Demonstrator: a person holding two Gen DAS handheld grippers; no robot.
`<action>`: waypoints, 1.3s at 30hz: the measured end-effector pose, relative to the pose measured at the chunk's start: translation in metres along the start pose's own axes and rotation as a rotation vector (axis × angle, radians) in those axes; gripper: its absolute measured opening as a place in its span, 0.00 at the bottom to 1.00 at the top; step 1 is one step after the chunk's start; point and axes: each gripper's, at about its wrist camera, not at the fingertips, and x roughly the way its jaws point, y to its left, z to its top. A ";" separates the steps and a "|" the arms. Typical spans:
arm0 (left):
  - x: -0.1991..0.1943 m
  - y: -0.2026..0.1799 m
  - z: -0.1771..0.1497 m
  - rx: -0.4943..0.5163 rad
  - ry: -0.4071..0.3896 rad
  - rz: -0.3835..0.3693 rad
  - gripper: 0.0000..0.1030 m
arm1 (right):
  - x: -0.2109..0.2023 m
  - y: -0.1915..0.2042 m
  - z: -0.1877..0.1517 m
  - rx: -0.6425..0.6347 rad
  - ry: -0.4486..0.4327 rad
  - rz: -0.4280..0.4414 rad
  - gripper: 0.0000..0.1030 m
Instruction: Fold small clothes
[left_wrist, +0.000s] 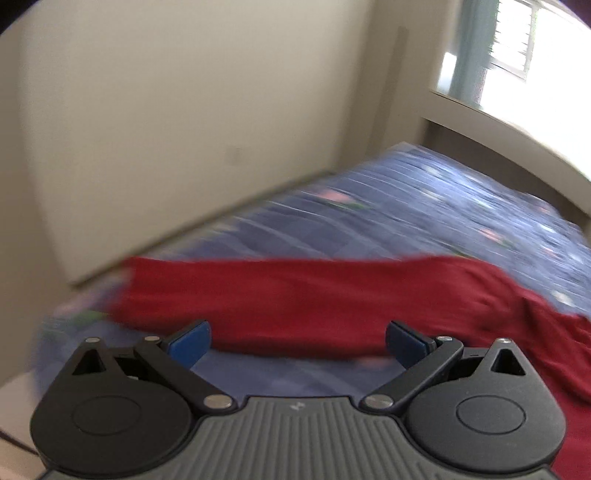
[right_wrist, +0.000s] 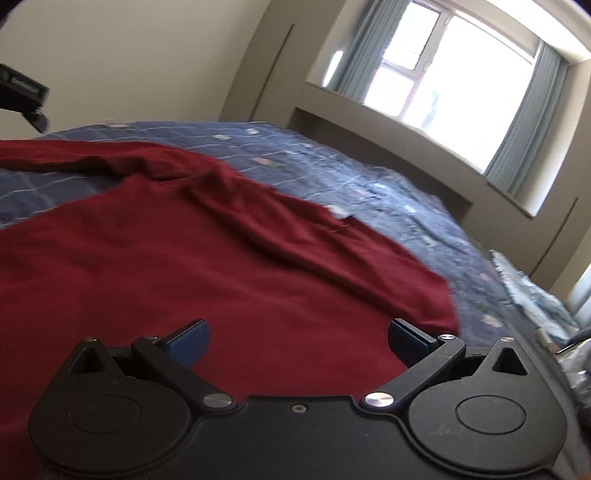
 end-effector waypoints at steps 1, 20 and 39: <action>0.000 0.014 0.000 -0.014 -0.008 0.037 1.00 | -0.001 0.007 0.000 0.003 0.008 0.010 0.99; 0.030 0.126 0.000 -0.270 0.022 -0.023 0.35 | -0.004 0.042 0.008 -0.053 0.060 0.020 0.99; -0.023 0.092 0.073 -0.142 -0.119 -0.378 0.05 | 0.003 0.186 0.112 -0.439 -0.420 0.453 0.77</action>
